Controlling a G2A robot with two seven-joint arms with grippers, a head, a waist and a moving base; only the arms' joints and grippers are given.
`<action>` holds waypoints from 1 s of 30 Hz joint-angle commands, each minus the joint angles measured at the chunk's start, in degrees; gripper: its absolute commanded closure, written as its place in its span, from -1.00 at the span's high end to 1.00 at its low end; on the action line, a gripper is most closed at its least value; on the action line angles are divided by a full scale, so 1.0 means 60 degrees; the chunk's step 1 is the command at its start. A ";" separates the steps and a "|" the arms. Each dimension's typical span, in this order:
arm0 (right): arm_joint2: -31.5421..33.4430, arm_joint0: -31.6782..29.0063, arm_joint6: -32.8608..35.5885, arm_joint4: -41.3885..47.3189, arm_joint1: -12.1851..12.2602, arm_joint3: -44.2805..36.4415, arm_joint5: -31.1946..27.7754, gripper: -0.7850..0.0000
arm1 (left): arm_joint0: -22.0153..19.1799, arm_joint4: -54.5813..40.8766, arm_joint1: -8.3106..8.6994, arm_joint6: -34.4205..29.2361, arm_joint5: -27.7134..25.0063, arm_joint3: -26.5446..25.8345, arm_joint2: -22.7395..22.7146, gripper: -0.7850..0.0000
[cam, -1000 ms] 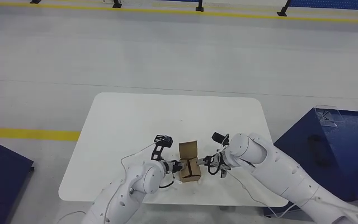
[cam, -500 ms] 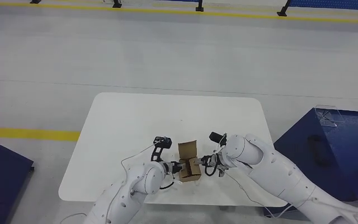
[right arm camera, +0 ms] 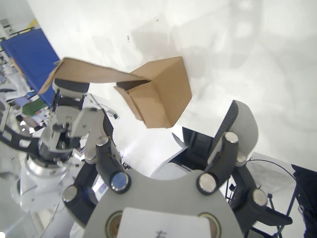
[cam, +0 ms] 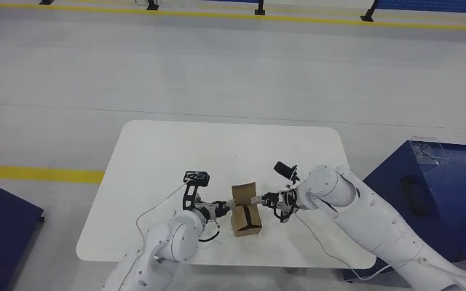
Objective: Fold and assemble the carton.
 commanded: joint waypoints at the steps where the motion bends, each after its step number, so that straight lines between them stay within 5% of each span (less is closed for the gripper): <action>1: 0.0393 -0.0289 0.0682 0.0027 0.0221 -0.0073 -0.0648 1.00 | 0.0005 0.0253 0.0030 0.0009 0.0117 0.0037 -0.0237 1.00; 11: 0.0736 -0.1451 0.2406 -0.1759 0.0855 -0.0884 -0.2263 1.00 | -0.1350 0.0024 -0.0277 0.0112 -0.0127 0.1991 0.0186 1.00; 19: 0.0351 -0.1534 0.1957 -0.2702 0.0756 -0.1159 -0.1626 1.00 | -0.2191 -0.0722 -0.0616 0.0275 -0.0577 0.3163 0.0693 1.00; 30: 0.0131 -0.1141 0.1429 -0.2954 0.0478 -0.0665 -0.0781 1.00 | -0.1846 -0.1082 -0.0629 0.0157 -0.1183 0.2704 0.0455 1.00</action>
